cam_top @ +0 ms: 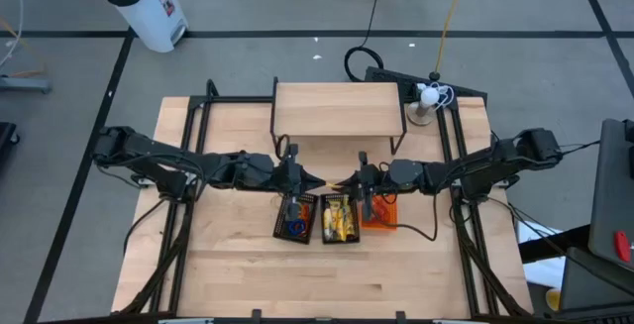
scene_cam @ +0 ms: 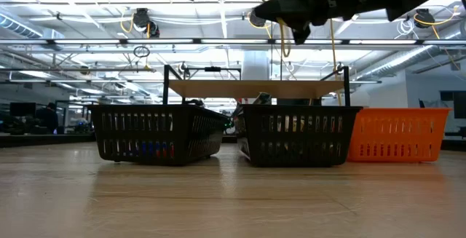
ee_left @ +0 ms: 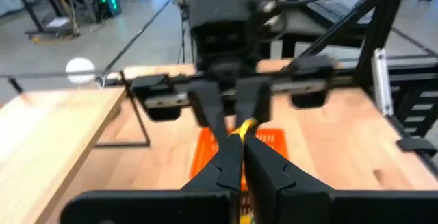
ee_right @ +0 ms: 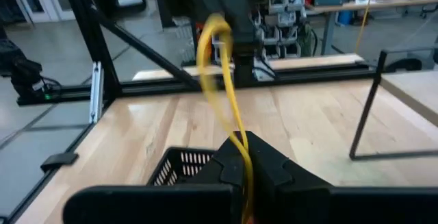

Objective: Pick & Place Office Desk Supplies
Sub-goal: Put the bottom yellow rubber band into the orange basket

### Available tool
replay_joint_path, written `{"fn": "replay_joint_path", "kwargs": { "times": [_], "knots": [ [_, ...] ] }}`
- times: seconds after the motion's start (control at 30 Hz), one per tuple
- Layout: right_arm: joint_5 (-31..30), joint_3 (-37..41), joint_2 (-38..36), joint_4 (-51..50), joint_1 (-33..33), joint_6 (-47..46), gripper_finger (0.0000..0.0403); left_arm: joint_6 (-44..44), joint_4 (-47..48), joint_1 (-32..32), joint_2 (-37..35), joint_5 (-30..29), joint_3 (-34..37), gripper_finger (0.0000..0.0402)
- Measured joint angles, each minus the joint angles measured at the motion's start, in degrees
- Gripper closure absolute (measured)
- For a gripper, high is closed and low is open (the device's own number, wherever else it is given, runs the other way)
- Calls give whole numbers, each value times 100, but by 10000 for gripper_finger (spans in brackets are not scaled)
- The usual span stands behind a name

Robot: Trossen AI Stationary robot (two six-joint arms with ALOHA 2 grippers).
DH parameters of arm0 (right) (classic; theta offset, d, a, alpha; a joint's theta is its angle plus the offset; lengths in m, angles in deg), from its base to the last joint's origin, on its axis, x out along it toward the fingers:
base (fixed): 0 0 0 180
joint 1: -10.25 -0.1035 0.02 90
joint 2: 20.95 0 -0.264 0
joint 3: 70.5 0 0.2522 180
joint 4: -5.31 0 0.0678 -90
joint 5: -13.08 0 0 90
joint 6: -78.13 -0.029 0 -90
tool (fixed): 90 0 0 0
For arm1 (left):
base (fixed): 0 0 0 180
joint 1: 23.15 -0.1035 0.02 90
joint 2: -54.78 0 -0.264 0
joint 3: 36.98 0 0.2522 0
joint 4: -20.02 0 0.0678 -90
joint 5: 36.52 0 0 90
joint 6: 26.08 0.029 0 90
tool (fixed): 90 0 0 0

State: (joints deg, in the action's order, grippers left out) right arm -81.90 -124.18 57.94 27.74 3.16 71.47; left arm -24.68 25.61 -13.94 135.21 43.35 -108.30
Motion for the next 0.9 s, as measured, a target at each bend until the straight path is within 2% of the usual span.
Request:
{"fn": "replay_joint_path", "kwargs": {
  "times": [0.17,0.53,0.73,0.9],
  "knots": [
    [-263,2,-431,-723,-4,-73,403,25,128,60,1,-4,-7,355],
    [-250,2,-1275,-1950,-11,-483,403,-8,200,83,-3,-63,-7,254],
    [-228,2,-2033,-3247,-11,-1066,403,-131,208,79,-3,-300,-7,216],
    [-228,2,-2343,-4279,-11,-1901,403,-172,215,64,-3,-467,-7,204]
  ]
}}
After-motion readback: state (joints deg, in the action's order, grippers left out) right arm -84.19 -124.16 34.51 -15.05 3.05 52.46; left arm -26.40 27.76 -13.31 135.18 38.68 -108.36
